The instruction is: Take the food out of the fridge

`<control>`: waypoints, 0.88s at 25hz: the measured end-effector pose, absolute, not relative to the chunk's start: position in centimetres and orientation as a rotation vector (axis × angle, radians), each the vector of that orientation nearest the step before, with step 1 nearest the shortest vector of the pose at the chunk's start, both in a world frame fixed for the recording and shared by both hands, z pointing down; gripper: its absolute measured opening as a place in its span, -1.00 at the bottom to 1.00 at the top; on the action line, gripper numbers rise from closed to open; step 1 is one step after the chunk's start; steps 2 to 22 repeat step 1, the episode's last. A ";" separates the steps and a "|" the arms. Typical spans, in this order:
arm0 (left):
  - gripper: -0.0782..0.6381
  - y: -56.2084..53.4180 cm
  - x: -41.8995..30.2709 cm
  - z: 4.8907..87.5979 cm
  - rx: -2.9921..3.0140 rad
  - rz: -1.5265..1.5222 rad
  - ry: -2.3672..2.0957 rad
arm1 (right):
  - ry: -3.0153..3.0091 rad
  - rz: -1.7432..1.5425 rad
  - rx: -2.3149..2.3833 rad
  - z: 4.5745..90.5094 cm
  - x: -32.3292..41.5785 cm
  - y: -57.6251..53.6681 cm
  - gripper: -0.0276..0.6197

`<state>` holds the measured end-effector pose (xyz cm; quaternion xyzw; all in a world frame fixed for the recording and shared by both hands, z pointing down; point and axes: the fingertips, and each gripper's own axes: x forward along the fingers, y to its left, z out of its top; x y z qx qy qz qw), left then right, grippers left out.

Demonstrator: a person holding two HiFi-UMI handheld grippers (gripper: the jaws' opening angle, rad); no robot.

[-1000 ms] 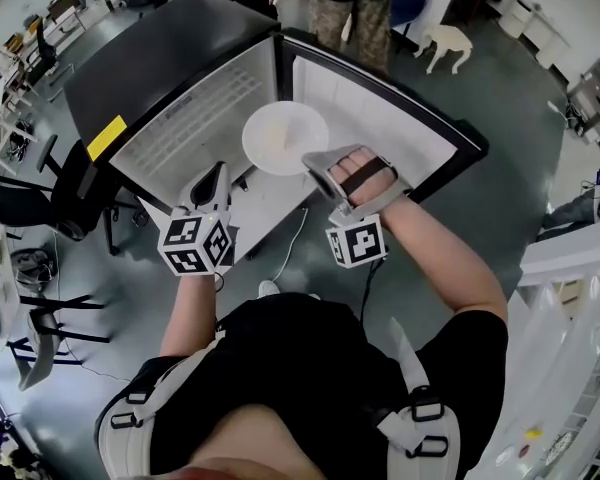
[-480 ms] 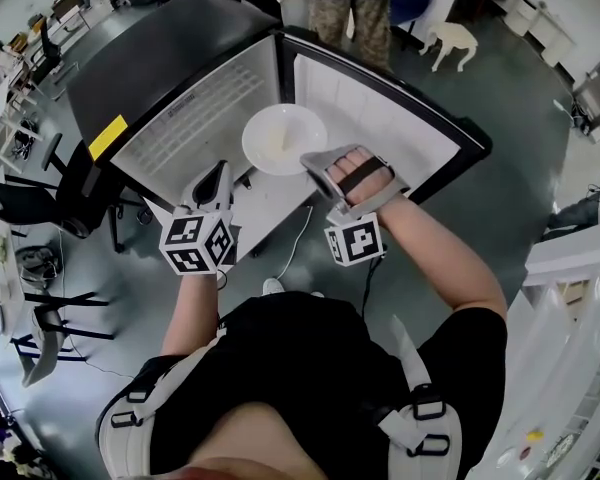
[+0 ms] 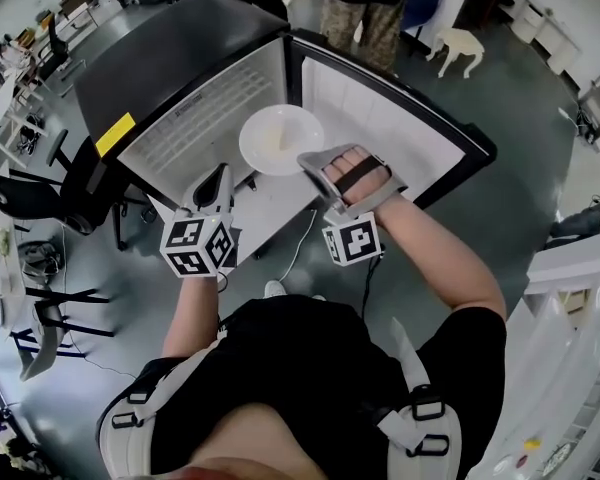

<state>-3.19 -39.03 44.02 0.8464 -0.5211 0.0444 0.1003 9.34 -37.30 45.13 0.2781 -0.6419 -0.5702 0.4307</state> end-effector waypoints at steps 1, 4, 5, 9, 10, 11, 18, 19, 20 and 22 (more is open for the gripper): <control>-0.78 -39.0 -3.3 44.1 2.499 0.132 -1.542 | -1.602 -1.425 0.695 45.1 9.2 -37.4 -0.86; -0.78 -39.0 -3.3 44.1 2.499 0.132 -1.542 | -1.602 -1.425 0.695 45.1 9.2 -37.4 -0.86; -0.78 -39.0 -3.3 44.1 2.499 0.132 -1.542 | -1.602 -1.425 0.695 45.1 9.2 -37.4 -0.86; -0.78 -39.0 -3.3 44.1 2.499 0.132 -1.542 | -1.602 -1.425 0.695 45.1 9.2 -37.4 -0.86; -0.78 -39.0 -3.3 44.1 2.499 0.132 -1.542 | -1.602 -1.425 0.695 45.1 9.2 -37.4 -0.86; -0.78 -39.0 -3.3 44.1 2.499 0.132 -1.542 | -1.602 -1.425 0.695 45.1 9.2 -37.4 -0.86; -0.78 -39.0 -3.3 44.1 2.499 0.132 -1.542 | -1.602 -1.425 0.695 45.1 9.2 -37.4 -0.86; -0.78 -39.0 -3.3 44.1 2.499 0.132 -1.542 | -1.602 -1.425 0.695 45.1 9.2 -37.4 -0.86; -0.78 -39.0 -3.3 44.1 2.499 0.132 -1.542 | -1.602 -1.425 0.695 45.1 9.2 -37.4 -0.86; -0.78 -39.0 -3.3 44.1 2.499 0.132 -1.542 | -1.602 -1.425 0.695 45.1 9.2 -37.4 -0.86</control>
